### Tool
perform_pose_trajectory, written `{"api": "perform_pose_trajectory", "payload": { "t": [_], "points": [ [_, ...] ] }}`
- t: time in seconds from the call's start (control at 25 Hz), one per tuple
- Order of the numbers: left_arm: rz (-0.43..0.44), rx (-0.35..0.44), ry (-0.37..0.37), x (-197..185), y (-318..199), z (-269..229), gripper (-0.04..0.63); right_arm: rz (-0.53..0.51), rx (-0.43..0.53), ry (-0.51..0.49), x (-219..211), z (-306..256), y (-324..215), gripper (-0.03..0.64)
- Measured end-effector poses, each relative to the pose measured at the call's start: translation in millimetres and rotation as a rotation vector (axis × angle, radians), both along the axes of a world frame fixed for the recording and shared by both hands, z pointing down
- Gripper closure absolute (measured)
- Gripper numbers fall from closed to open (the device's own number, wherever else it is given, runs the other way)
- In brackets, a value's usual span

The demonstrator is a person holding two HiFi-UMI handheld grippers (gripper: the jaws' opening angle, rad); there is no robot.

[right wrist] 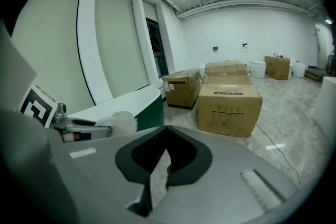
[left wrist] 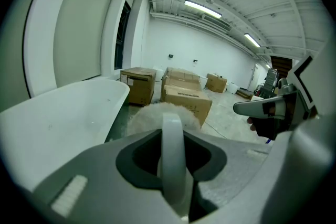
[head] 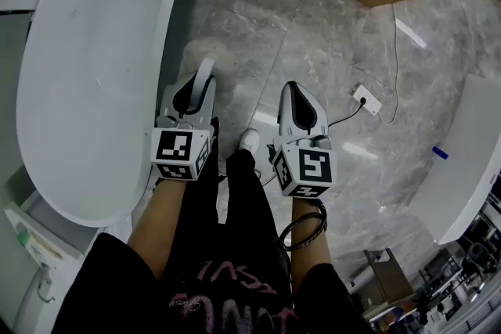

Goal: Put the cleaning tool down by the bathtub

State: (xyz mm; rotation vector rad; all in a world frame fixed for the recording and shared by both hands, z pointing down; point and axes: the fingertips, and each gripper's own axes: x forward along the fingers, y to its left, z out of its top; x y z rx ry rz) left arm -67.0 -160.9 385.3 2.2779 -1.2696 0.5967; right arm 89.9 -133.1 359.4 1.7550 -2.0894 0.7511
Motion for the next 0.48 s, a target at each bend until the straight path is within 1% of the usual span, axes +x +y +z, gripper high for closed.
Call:
{"api": "perform_pose_trajectory", "payload": {
  "t": [0.32,0.48],
  "points": [
    [0.009,-0.056,-0.029,3,8,60,0.514,0.004,-0.042,-0.012,4,51,-2,0.606],
    [0.017,-0.066,-0.041,0,9,86,0.513,0.001,-0.063,-0.013,4,77,2,0.606]
  ]
}}
